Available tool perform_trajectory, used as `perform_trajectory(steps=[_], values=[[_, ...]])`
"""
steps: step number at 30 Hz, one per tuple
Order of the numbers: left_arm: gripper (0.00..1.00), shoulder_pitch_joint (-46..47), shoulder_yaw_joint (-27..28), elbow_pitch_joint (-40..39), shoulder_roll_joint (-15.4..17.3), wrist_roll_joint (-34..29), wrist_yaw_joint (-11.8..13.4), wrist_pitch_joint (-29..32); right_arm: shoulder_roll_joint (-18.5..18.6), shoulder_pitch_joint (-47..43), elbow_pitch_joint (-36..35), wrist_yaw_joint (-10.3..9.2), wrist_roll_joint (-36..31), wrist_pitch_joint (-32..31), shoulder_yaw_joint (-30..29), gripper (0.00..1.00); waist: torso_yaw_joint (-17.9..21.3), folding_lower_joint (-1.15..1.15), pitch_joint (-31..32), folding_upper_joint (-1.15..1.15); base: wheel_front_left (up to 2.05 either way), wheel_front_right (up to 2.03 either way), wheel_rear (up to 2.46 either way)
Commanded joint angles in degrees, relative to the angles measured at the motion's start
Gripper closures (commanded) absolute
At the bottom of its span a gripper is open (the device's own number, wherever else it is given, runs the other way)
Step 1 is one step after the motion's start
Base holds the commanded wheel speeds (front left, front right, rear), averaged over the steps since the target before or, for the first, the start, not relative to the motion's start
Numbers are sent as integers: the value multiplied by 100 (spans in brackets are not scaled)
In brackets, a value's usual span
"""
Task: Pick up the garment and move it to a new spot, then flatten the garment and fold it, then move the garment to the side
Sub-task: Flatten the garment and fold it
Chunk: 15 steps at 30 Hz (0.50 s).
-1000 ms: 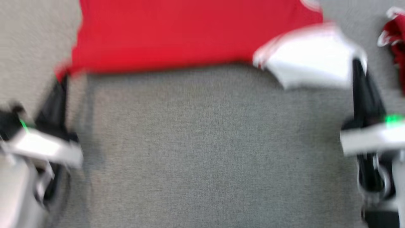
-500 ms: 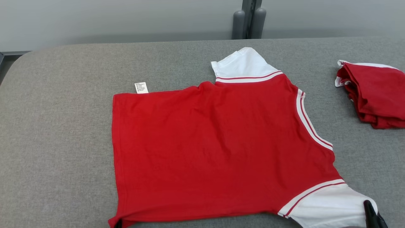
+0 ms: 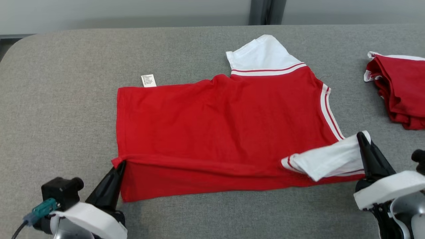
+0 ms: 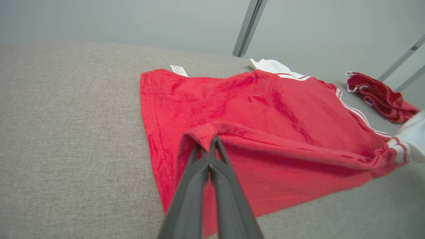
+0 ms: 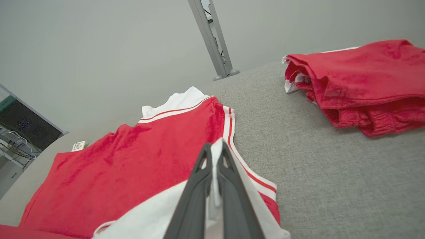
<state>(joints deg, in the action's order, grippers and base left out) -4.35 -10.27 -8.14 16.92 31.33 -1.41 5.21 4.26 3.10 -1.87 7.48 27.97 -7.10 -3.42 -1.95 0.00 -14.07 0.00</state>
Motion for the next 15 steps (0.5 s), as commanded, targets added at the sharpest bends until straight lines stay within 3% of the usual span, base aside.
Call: perform_trajectory(steps=[1, 7, 8, 9, 10, 11, 12, 15], values=[[100, 331, -25, 237, 53, -43, -14, 121, 72, 334, 246, 2, -109, -46, -1, 100, -39, 0, -106, 0, 0, 0, 0], [100, 827, -125, 921, 66, -94, -52, 273, 147, 1089, 987, 2, -320, -97, 98, 100, -39, 0, -195, 0, 0, 0, 0], [100, 865, -148, 1011, 81, -110, -63, 289, 140, 1189, 1088, 2, -327, -93, 126, 91, -40, 0, -203, 0, 0, 0, 0], [100, 900, -159, 1074, 58, -100, -66, 286, 168, 1273, 1169, 2, -380, -93, 182, 55, -39, 0, -212, 0, 0, 0, 0], [100, 900, -159, 1074, 58, -100, -66, 286, 168, 1273, 1169, 2, -380, -93, 182, 55, -39, 0, -212, 0, 0, 0, 0], [65, 922, -162, 1131, 6, -43, -69, 275, 214, 1348, 1225, 2, -431, -48, 227, 0, -39, 0, -217, 0, 0, 0, 0], [0, 922, -186, 1182, 4, -56, -74, 293, 238, 1402, 1285, 2, -470, -14, 228, 0, -40, 0, -219, 0, 0, 0, 0], [0, 827, -202, 1225, 21, -37, -53, 315, 422, 1460, 1213, 2, -586, 33, 343, 0, -50, 0, -203, 0, 0, 0, 0]])
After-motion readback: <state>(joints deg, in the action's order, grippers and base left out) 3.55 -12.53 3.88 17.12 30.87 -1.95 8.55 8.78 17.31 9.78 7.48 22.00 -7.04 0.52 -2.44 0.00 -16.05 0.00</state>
